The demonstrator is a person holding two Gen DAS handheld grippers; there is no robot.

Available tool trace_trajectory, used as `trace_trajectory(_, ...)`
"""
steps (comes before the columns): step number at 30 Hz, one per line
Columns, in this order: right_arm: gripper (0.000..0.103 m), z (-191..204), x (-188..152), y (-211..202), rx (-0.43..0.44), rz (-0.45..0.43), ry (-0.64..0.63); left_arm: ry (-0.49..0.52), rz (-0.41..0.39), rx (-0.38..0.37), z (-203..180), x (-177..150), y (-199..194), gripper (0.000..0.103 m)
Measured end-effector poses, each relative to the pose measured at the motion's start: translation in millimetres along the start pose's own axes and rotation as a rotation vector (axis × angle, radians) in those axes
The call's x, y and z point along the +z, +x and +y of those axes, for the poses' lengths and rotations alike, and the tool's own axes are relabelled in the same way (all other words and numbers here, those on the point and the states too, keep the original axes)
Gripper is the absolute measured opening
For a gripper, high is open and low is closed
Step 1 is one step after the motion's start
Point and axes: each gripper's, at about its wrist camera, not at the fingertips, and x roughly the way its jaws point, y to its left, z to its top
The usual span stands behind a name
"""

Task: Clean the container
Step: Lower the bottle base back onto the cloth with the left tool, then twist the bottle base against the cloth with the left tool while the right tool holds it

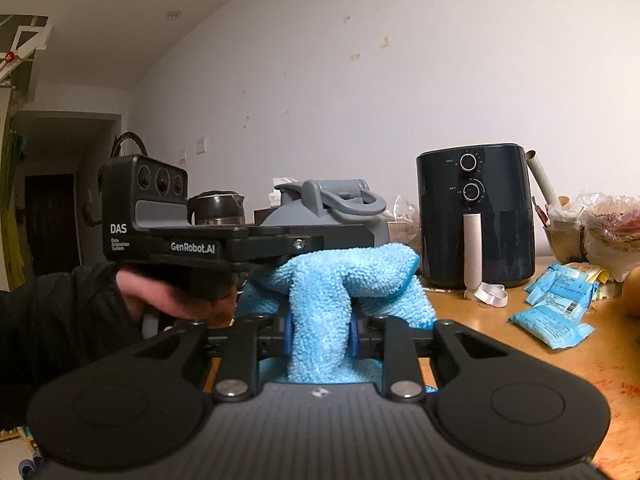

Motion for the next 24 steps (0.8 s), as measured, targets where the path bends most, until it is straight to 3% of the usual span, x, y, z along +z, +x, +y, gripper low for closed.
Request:
trace_trajectory(5, 0.010, -1.5, -1.2, -5.1, 0.000, 0.004, -0.003, 0.004, -0.004, 0.006, -0.6, -0.7, 0.2, 0.095)
trace_trajectory(24, 0.012, -14.1, -5.3, -27.2, -0.034, 0.004, 0.035, 0.040, -0.013, 0.076, -13.6, -2.3, -5.1, 0.096)
